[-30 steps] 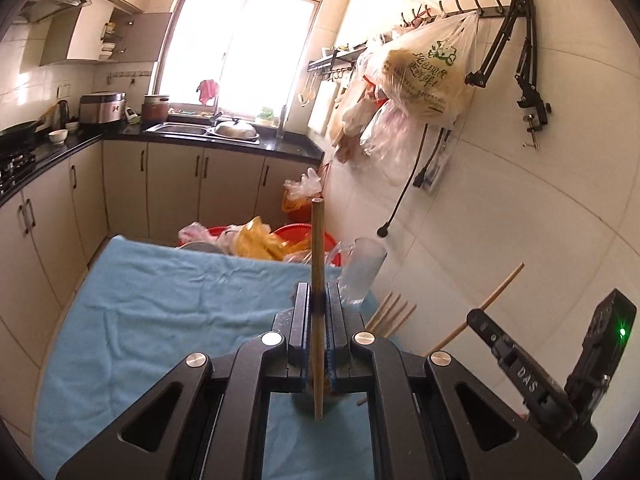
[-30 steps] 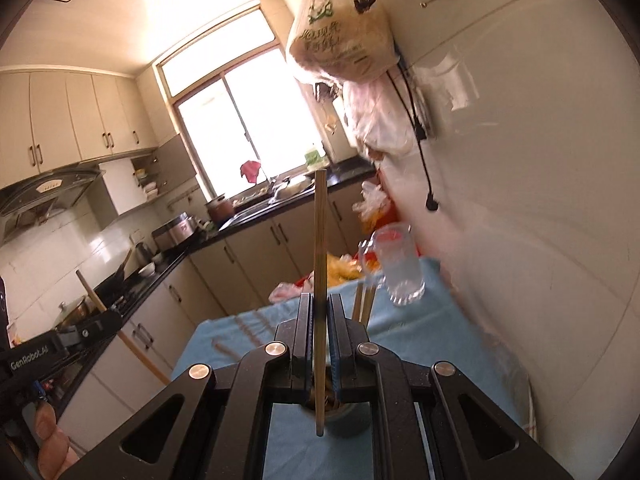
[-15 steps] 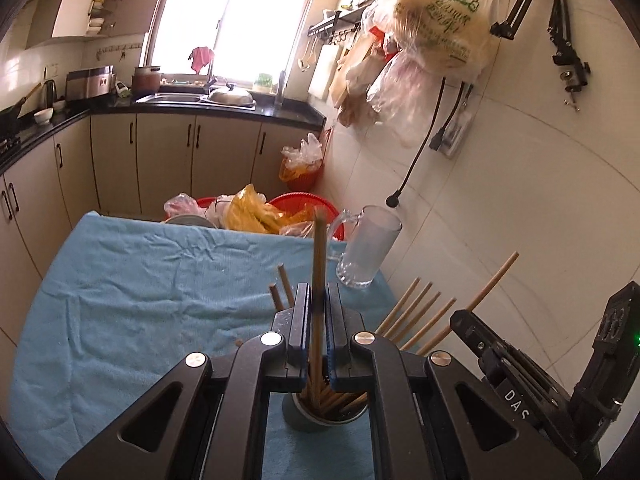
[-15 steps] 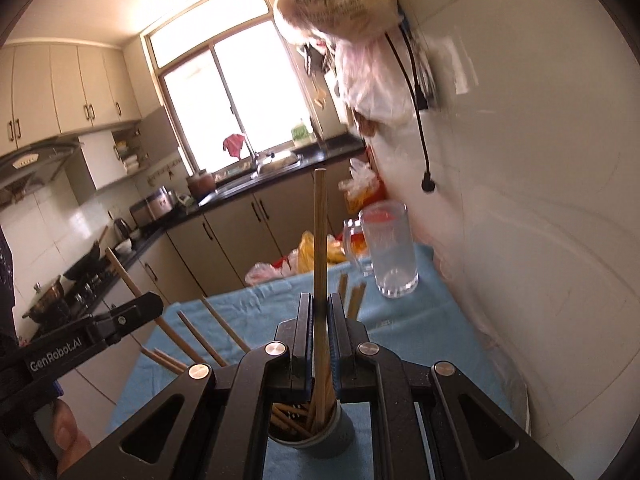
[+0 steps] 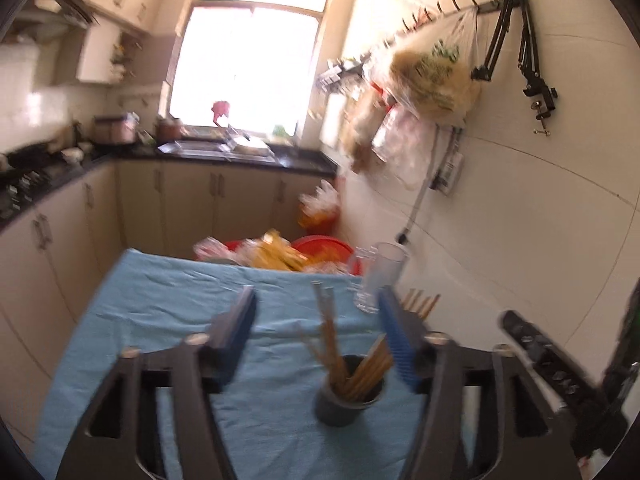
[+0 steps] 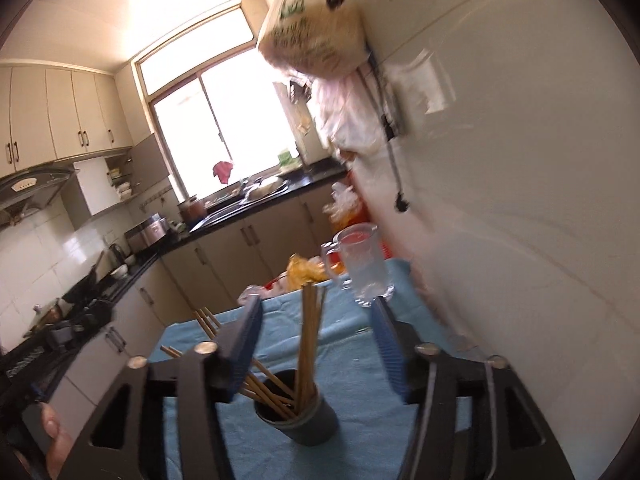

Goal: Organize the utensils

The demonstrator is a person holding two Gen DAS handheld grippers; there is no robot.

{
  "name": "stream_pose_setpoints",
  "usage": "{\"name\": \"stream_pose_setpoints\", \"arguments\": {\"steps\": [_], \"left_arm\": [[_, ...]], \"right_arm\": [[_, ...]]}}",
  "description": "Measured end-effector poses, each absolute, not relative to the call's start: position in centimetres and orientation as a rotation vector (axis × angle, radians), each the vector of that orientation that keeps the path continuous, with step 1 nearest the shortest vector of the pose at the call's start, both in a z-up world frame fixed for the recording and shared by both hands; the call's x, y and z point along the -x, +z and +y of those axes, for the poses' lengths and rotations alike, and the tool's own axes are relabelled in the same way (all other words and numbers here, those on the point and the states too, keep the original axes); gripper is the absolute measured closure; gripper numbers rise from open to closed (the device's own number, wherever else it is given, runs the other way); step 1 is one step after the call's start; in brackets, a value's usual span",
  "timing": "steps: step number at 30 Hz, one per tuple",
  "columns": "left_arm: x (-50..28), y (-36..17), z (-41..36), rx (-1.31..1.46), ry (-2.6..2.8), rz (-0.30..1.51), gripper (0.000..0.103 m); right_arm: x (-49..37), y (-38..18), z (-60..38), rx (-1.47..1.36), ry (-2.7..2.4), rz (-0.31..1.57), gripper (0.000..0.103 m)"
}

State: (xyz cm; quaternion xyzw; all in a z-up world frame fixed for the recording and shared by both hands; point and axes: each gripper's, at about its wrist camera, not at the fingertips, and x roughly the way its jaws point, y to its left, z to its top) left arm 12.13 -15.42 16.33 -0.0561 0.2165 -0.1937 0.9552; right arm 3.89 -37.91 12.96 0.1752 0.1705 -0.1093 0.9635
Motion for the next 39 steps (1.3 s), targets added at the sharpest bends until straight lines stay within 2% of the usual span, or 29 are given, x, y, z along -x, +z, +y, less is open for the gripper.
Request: {"name": "stream_pose_setpoints", "arguments": {"steps": [2,4,8,12,23,39], "left_arm": [[-9.9,15.5,-14.2,0.081,-0.339,0.402,0.022],[-8.1,14.4,-13.3,0.03,-0.288,0.378,0.014],[-5.0,11.0,-11.7,-0.074,-0.19,0.381,0.012],[-3.2,8.0,-10.3,-0.103,-0.192,0.459,0.012],[1.4,4.4,-7.1,-0.074,-0.177,0.529,0.012],[5.7,4.6,-5.9,-0.026,-0.18,0.533,0.012]], "right_arm": [[-2.6,12.8,-37.2,-0.323,-0.253,0.34,0.011],[-0.9,12.2,-35.9,-0.269,-0.298,0.343,0.009],[1.9,10.3,-34.0,-0.199,-0.373,0.369,0.0],[4.0,7.8,-32.1,-0.149,-0.415,0.437,0.0],[8.9,4.9,-28.7,-0.079,-0.465,0.478,0.0],[12.0,5.5,-26.4,-0.052,-0.429,0.466,0.0]]}}
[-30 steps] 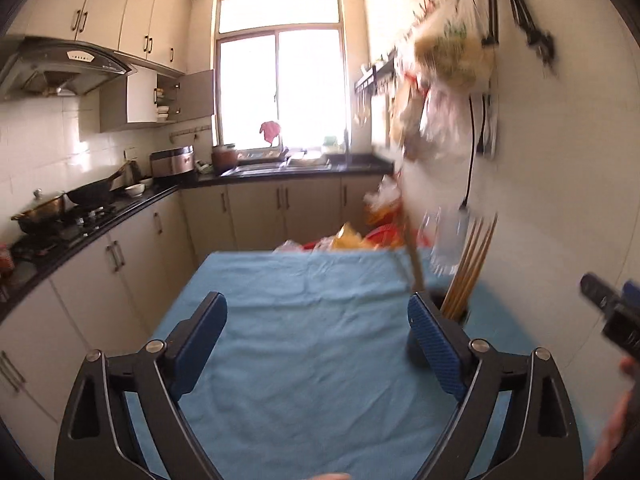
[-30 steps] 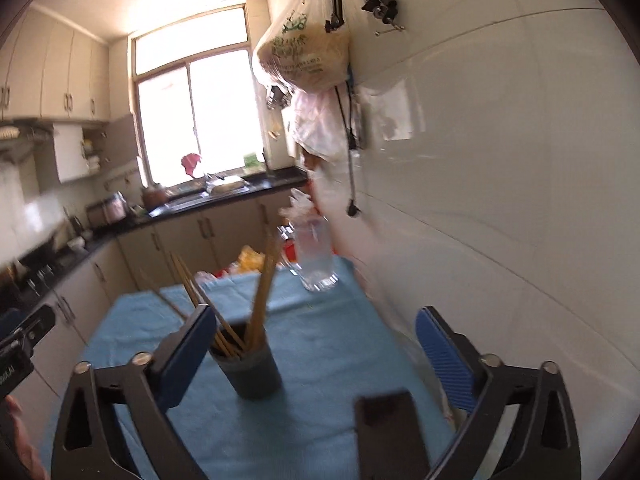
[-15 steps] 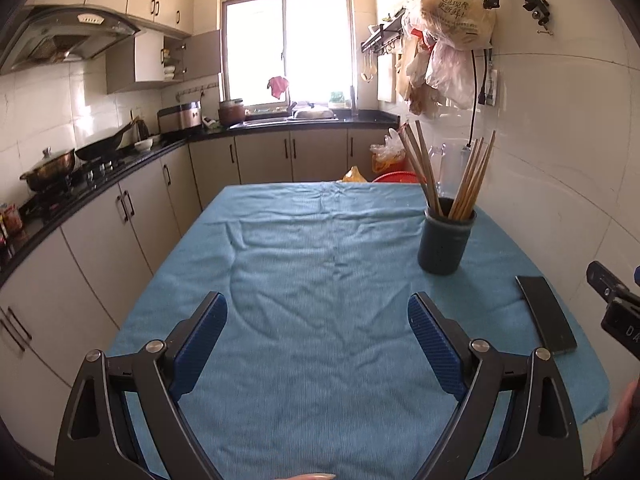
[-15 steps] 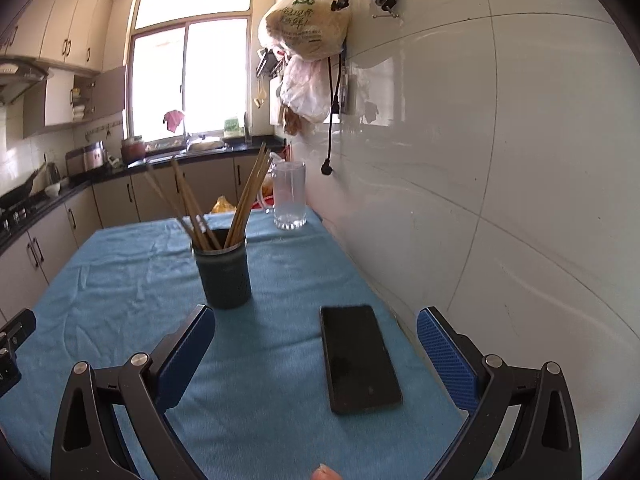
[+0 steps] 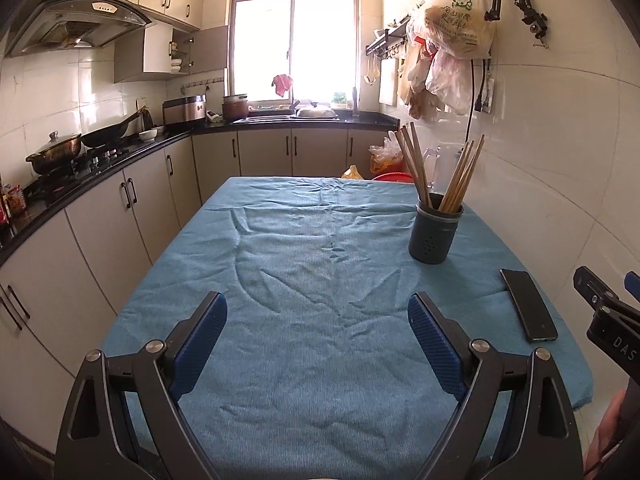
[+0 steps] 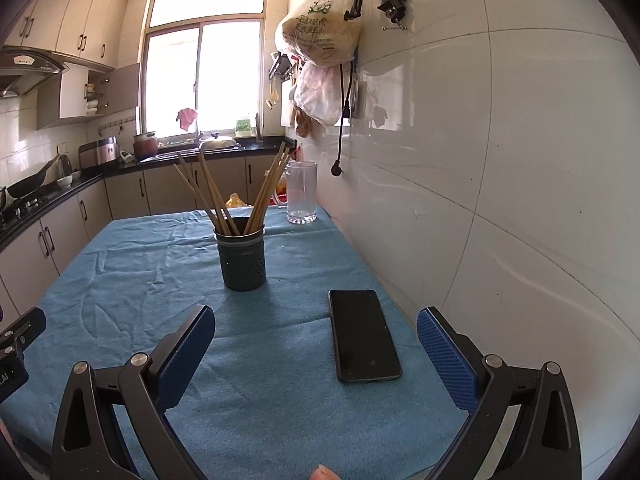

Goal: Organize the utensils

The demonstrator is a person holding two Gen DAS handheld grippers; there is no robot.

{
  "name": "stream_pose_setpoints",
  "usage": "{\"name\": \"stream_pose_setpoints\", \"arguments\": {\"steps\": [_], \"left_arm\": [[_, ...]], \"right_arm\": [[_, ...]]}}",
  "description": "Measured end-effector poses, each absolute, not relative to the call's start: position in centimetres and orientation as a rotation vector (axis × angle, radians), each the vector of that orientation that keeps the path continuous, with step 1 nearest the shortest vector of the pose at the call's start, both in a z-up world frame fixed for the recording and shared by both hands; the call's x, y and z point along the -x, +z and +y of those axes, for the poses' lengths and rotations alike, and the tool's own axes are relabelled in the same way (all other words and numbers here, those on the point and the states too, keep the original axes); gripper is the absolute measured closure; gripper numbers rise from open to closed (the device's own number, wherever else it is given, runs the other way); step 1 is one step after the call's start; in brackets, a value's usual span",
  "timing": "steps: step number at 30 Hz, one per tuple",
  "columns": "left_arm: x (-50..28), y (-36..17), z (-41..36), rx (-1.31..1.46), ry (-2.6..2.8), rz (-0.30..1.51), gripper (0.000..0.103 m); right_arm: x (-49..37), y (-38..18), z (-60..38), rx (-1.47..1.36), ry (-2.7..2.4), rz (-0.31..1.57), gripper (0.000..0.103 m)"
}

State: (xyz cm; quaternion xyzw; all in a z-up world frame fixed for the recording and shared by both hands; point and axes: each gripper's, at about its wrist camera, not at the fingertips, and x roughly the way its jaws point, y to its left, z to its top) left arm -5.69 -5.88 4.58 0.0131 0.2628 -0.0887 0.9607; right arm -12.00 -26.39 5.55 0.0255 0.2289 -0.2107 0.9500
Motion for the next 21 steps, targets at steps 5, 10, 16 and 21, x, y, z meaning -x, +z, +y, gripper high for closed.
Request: {"name": "stream_pose_setpoints", "arguments": {"steps": [5,10,16,21], "left_arm": [[6.37,4.55,-5.94,-0.03,-0.177,0.532,0.012],[6.74,4.4,-6.29,-0.046,-0.18,0.534,0.012],[6.59,4.14,-6.62,-0.046,-0.187,0.549,0.012],[6.66,4.29,-6.82,-0.046,-0.195,0.551,0.012]], "right_arm": [[12.23,5.51,-26.26,-0.042,-0.421,0.467,0.0],[12.01,5.09,-26.47,-0.054,-0.423,0.483,0.0],[11.67,4.87,-26.29,-0.046,-0.416,0.496,0.0],[11.57,4.69,-26.15,-0.04,-0.409,0.503,0.0]]}}
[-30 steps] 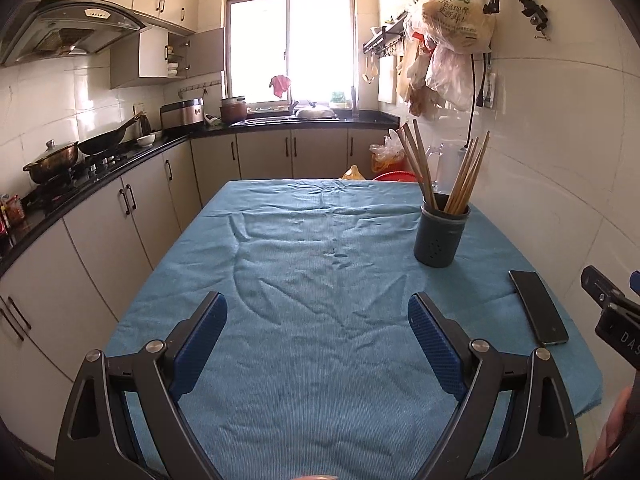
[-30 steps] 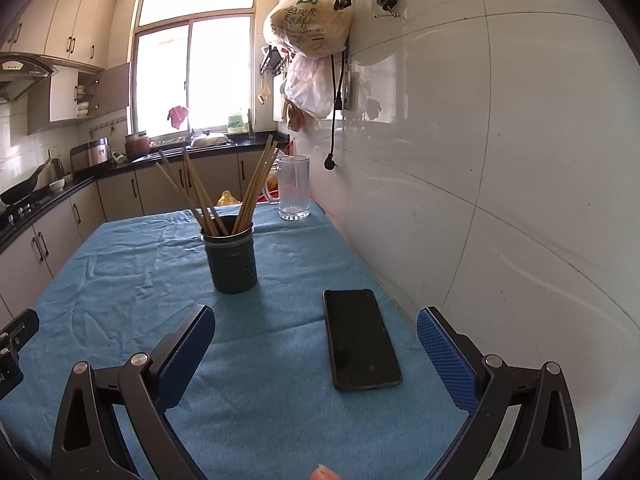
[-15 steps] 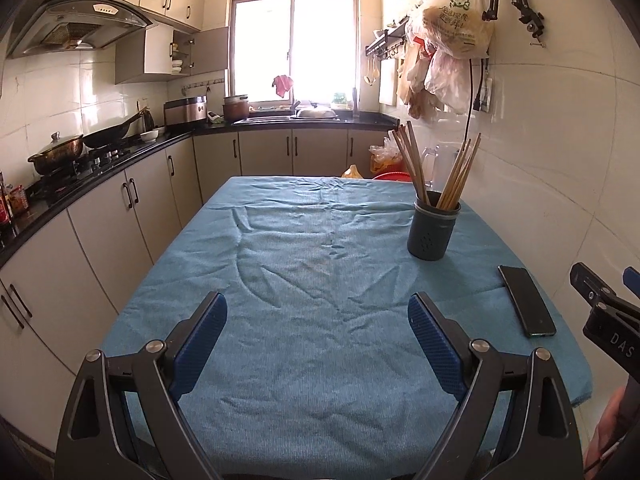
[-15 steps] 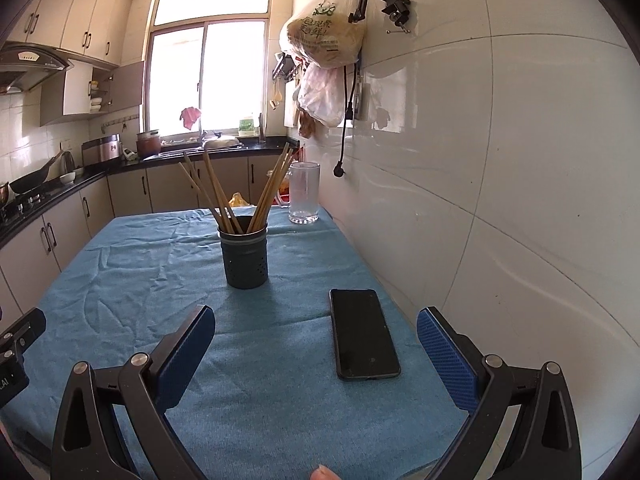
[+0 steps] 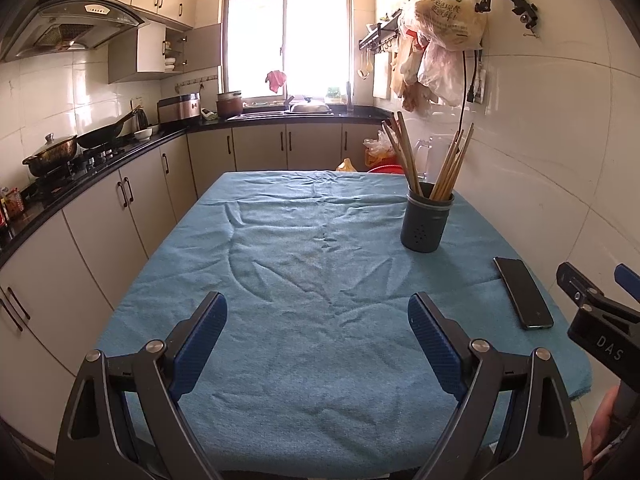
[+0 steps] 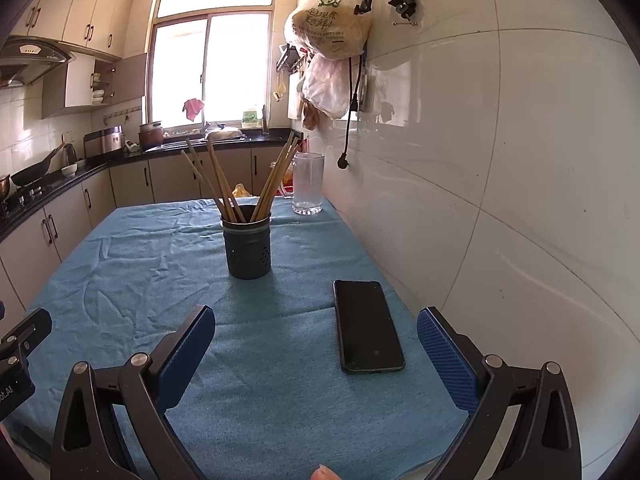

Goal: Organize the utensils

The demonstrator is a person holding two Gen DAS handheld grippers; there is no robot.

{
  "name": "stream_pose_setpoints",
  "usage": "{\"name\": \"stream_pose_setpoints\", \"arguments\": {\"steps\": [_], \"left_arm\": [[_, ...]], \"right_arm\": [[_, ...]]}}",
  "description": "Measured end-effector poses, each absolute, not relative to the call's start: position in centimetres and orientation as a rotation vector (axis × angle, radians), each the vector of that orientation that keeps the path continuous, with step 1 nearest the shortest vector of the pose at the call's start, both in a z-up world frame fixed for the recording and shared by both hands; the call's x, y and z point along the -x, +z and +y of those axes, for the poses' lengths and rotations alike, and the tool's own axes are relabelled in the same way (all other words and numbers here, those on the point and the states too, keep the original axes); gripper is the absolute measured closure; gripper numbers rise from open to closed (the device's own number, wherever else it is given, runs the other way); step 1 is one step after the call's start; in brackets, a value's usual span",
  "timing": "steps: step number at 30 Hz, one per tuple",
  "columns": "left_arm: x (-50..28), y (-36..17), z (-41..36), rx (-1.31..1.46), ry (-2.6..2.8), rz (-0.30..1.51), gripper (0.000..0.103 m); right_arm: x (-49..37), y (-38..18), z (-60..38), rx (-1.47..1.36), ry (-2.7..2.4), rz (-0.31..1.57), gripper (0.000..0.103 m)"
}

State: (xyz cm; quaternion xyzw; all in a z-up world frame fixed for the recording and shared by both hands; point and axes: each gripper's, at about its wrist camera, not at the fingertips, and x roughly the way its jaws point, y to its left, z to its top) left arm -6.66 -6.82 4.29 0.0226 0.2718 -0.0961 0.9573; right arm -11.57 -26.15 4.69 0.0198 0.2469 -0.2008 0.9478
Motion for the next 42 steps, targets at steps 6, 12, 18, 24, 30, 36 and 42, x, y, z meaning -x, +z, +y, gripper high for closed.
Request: {"name": "stream_pose_setpoints", "arguments": {"steps": [6,12,18,24,30,36,42], "left_arm": [[6.7,4.28,-6.89,-0.046,-0.195,0.553,0.012],[6.72,4.28,-6.87,-0.048,-0.196,0.554,0.012],[6.79,4.23,-6.92,-0.051,-0.199,0.555,0.012],[6.8,4.15,-6.96,-0.046,-0.196,0.556,0.012],[6.83,4.12,-6.93,-0.047,-0.195,0.555,0.012],[6.81,4.08,-7.01,-0.047,-0.197,0.558,0.012],[6.84,4.05,-7.03,-0.047,-0.197,0.557,0.012]], "right_arm": [[11.38,4.59,-25.88,-0.037,-0.405,0.508,0.0],[11.23,4.33,-25.76,-0.032,-0.4,0.516,0.0],[11.31,4.23,-25.72,-0.033,-0.401,0.518,0.0],[11.23,4.07,-25.75,-0.034,-0.4,0.525,0.0],[11.19,3.98,-25.77,-0.034,-0.398,0.527,0.0],[11.18,3.85,-25.65,-0.033,-0.396,0.533,0.0],[11.05,3.8,-25.81,-0.034,-0.393,0.537,0.0]]}}
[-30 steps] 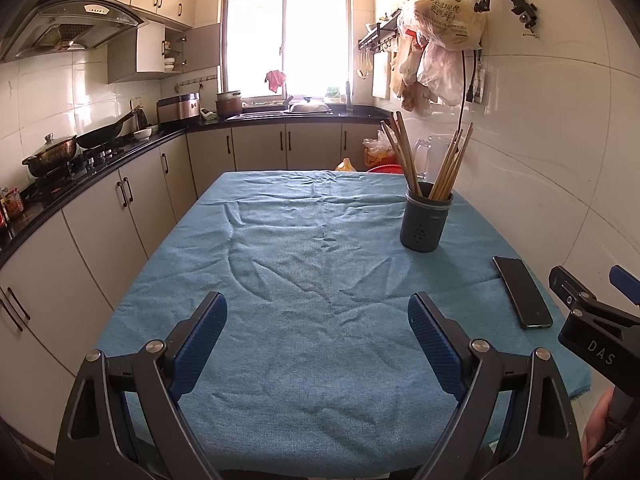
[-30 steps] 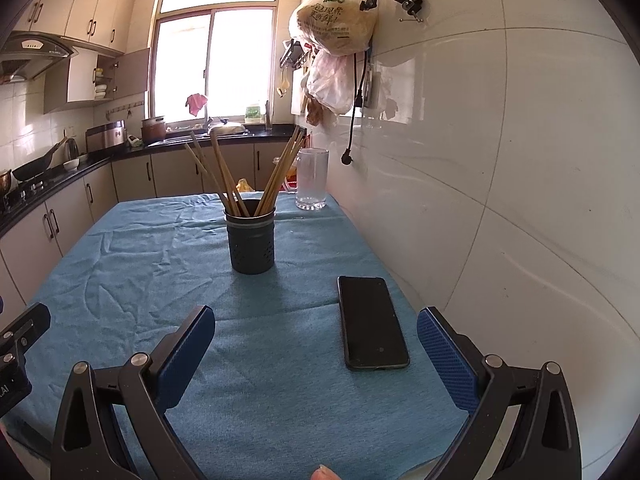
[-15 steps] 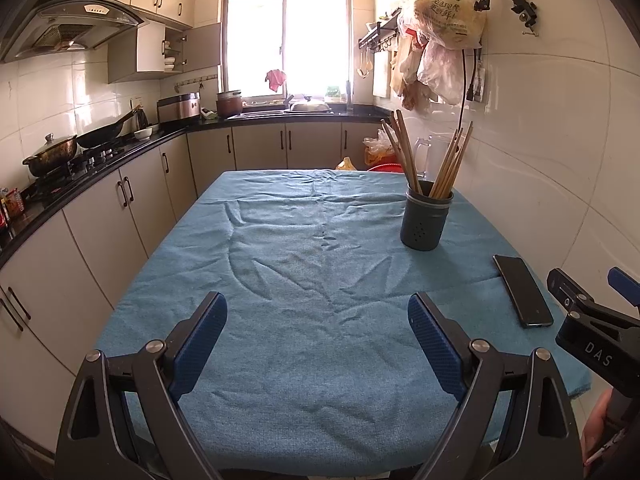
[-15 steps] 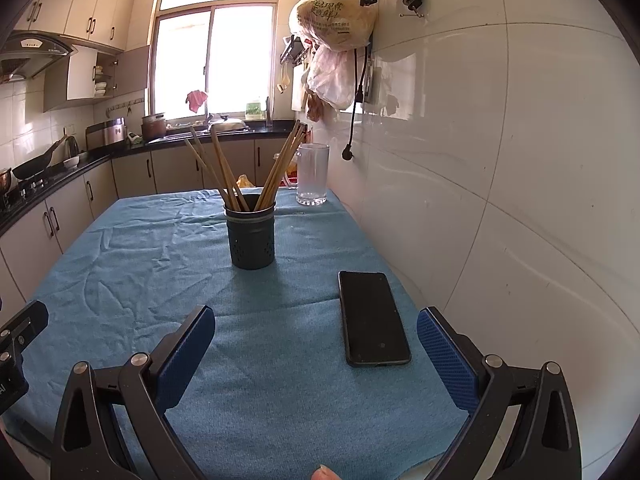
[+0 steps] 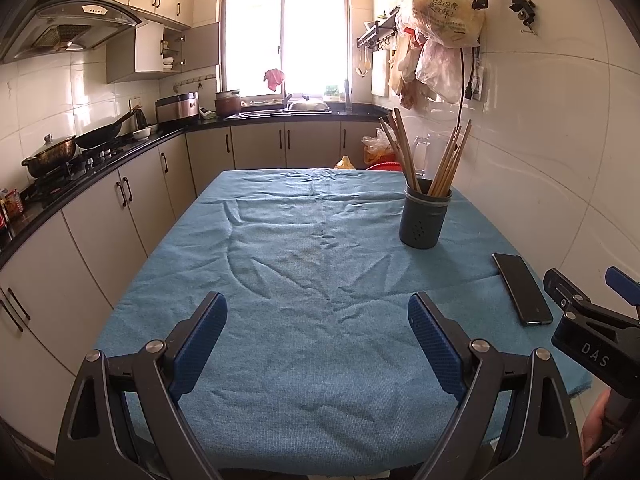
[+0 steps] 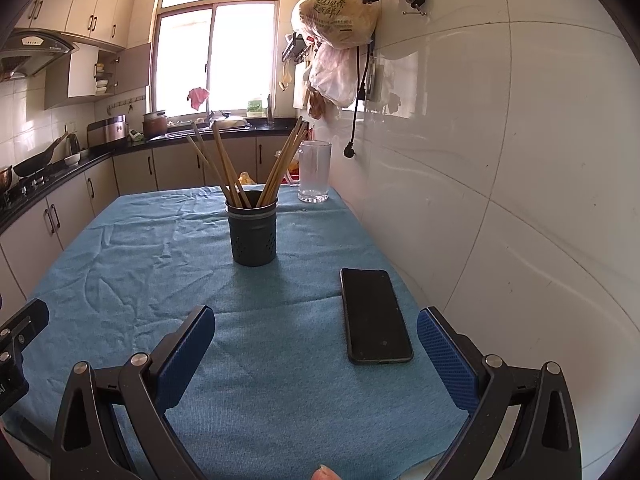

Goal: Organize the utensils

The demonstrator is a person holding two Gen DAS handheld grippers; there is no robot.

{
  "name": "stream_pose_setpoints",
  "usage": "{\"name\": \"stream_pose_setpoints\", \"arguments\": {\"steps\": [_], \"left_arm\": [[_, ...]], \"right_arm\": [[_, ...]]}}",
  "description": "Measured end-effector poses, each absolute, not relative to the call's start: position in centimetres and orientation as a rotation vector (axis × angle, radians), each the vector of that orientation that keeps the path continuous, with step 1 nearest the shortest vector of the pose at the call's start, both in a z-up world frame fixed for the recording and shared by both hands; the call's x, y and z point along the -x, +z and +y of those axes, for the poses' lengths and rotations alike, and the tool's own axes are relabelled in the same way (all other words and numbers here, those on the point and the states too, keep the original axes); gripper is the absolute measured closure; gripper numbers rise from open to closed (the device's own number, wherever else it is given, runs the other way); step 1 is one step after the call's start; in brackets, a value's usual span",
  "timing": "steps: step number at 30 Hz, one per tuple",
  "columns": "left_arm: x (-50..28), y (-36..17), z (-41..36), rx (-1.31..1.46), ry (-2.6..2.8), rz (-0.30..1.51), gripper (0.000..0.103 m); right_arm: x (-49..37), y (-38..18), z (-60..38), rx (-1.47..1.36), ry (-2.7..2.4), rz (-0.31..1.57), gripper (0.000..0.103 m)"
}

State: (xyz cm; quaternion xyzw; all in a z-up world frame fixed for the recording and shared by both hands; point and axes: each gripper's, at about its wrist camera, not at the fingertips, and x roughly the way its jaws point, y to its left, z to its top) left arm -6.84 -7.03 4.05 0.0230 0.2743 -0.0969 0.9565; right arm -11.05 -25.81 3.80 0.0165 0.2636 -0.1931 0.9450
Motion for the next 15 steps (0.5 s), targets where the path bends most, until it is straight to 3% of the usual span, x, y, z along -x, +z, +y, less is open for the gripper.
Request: {"name": "stream_pose_setpoints", "arguments": {"steps": [15], "left_arm": [[6.85,3.85,-7.08,-0.044,-0.2,0.565,0.012]], "right_arm": [[10.72,3.27,-25.76,-0.036,-0.389,0.553,0.0]]}}
